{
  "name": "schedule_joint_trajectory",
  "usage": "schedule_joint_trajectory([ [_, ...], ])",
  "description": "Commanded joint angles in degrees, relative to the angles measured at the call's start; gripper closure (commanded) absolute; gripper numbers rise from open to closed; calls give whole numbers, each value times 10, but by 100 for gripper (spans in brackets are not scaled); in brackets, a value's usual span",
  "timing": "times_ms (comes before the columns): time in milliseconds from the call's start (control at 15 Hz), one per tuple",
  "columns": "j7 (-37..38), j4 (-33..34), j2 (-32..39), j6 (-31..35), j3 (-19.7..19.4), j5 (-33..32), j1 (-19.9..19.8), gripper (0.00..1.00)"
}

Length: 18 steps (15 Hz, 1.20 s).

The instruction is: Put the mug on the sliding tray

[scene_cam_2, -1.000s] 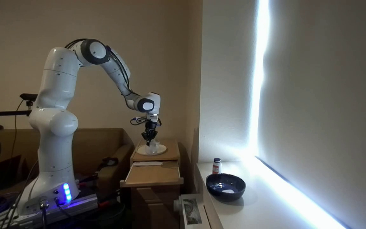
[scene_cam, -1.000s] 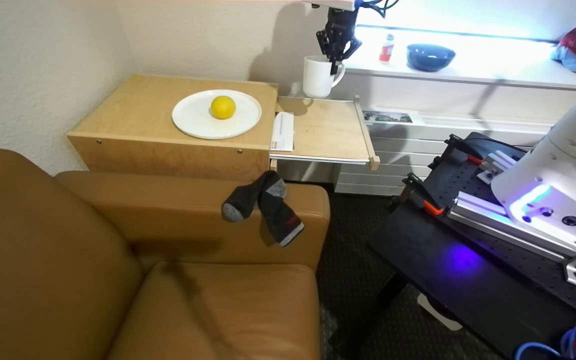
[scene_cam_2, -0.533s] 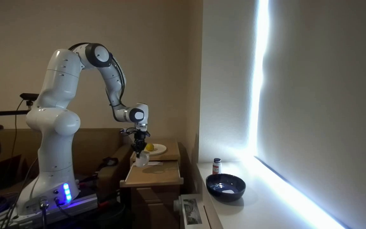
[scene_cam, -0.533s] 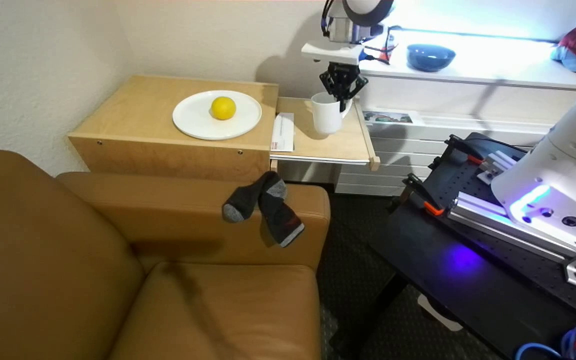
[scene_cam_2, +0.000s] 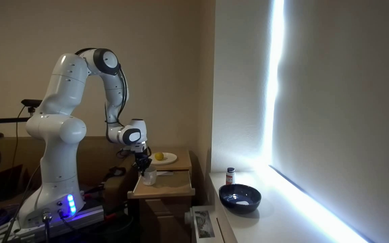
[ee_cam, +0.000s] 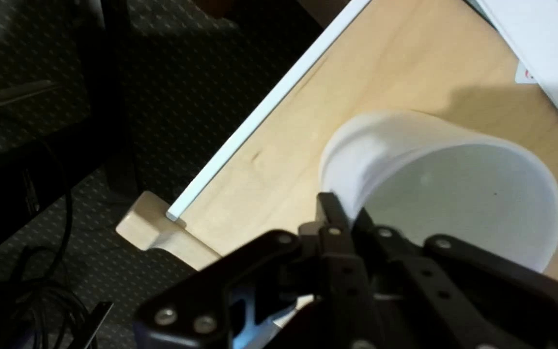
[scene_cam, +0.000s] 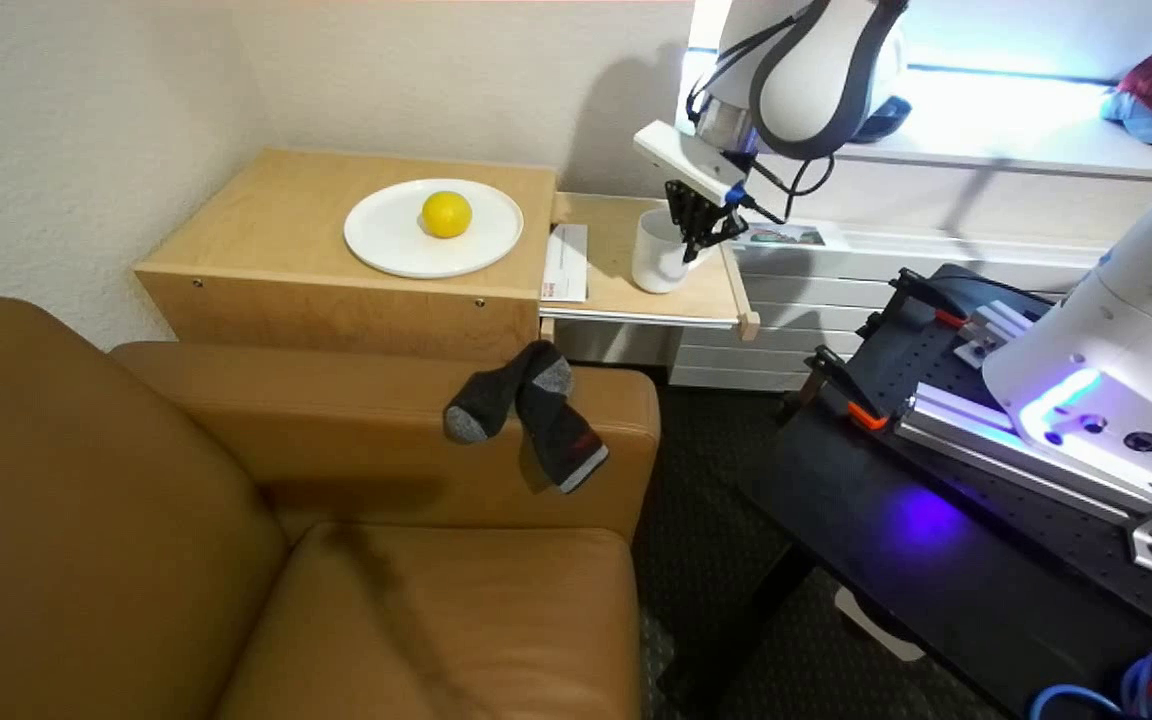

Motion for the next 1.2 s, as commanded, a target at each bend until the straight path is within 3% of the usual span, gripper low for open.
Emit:
schedule_joint_trajectory([
  [0, -12, -13, 22, 68, 22, 67, 0, 99],
  [67, -17, -12, 22, 69, 32, 83, -6, 99],
  [133, -20, -8, 24, 64, 36, 97, -7, 70],
  [200, -21, -6, 23, 59, 45, 110, -15, 69],
  [400, -34, -3, 14, 40, 58, 128, -27, 48],
  [533, -38, -5, 4, 37, 41, 129, -17, 34],
  [800, -39, -31, -41, 47, -49, 117, 44, 6],
  [867, -50, -44, -71, 47, -56, 115, 42, 2],
  [1000, -110, -68, -148, 37, 56, 129, -54, 0],
  [1133, -159, -92, -208, 33, 141, 170, -101, 0],
])
